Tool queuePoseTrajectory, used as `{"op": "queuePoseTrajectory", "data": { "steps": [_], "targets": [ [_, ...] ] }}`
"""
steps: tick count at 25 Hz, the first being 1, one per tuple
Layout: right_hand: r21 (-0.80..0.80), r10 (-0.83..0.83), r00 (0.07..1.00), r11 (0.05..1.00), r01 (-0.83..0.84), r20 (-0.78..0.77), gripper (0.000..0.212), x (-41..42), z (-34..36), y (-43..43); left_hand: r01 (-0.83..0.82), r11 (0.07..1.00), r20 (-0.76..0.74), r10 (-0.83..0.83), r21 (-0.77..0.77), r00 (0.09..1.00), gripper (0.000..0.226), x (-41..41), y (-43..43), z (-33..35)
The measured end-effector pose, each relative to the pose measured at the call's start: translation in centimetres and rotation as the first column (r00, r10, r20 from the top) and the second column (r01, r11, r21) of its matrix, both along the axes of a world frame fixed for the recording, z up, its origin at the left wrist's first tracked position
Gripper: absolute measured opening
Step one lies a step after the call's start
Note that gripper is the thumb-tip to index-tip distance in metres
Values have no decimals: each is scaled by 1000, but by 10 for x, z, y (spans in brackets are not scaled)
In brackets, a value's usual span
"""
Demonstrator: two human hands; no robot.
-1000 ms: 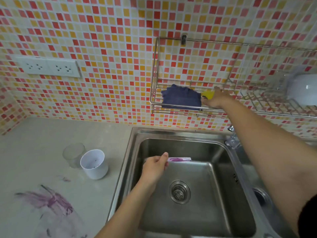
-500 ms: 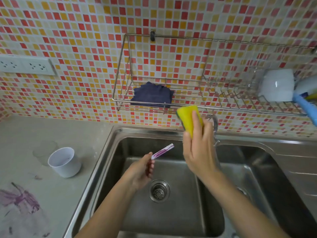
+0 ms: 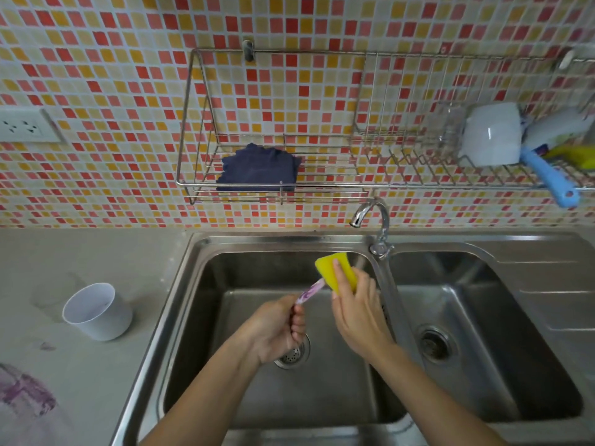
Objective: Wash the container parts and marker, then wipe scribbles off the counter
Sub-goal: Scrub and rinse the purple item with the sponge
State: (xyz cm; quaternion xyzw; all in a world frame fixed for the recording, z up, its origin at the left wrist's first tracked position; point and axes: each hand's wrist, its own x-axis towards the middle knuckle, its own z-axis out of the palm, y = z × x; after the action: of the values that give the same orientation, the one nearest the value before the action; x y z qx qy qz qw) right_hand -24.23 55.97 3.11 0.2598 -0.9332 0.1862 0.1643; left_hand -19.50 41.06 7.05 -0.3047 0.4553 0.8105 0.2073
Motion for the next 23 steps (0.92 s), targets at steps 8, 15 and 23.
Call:
{"op": "queuePoseTrajectory", "data": {
  "steps": [8, 15, 23],
  "targets": [
    [9, 63, 998, 998, -63, 30, 56, -1, -1, -5, -39, 999, -21, 38, -23, 999, 40, -10, 1, -2],
    [44, 54, 996, 997, -57, 70, 55, -1, 0, -3, 86, 740, -171, -265, -667, 949, 40, -11, 7, -6],
    [-49, -40, 989, 998, 48, 143, 57, -7, -2, 3, -30, 307, -175, -458, -951, 872, 35, -18, 18, -7]
  ]
}}
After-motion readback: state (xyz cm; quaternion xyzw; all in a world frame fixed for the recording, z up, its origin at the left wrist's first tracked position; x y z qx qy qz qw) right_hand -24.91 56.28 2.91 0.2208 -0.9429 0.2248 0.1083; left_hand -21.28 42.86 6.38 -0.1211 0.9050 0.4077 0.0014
